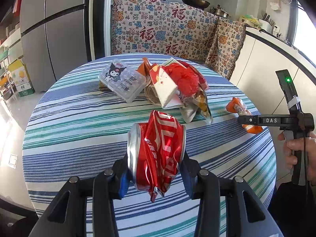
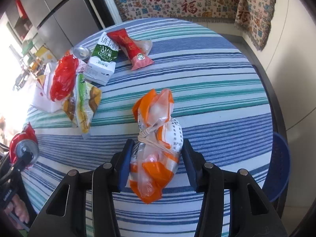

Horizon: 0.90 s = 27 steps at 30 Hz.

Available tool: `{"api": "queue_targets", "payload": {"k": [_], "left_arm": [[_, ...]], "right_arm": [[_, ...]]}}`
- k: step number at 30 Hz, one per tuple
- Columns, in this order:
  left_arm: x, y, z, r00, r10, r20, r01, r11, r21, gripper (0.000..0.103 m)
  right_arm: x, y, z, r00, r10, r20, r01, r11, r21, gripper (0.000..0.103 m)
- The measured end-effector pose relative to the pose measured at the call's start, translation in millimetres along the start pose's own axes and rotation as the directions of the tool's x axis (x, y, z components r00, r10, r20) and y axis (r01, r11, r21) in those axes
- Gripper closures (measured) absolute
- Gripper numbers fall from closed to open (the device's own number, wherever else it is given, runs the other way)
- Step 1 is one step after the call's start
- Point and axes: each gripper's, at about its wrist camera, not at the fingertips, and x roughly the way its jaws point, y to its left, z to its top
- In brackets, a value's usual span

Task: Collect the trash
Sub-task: 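Carry the can and snack bag to the blue wastebasket and release both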

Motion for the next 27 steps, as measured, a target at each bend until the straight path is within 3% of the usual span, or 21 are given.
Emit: {"api": "queue_targets", "payload": {"k": [4, 8, 12, 19, 27], "left_arm": [[-6, -31, 6, 0.998, -0.06, 0.008, 0.06, 0.997, 0.043, 0.059], [-4, -84, 21, 0.985, -0.174, -0.003, 0.174, 0.98, 0.099, 0.059], [7, -153, 40, 0.957, -0.289, -0.029, 0.289, 0.94, 0.18, 0.059], [56, -275, 64, 0.884, -0.447, -0.139, 0.468, 0.851, 0.239, 0.059], [131, -371, 62, 0.849, -0.46, -0.262, 0.521, 0.812, 0.262, 0.059]], "right_arm": [[-32, -13, -9, 0.998, 0.023, 0.051, -0.022, 1.0, -0.009, 0.054], [-67, -60, -21, 0.996, 0.007, 0.09, -0.01, 0.999, 0.043, 0.054], [-94, -127, -46, 0.992, -0.077, 0.103, 0.065, 0.99, 0.123, 0.053], [-106, -243, -80, 0.986, -0.159, 0.053, 0.139, 0.951, 0.277, 0.053], [-106, -308, -103, 0.983, -0.173, 0.068, 0.134, 0.915, 0.381, 0.053]]}}
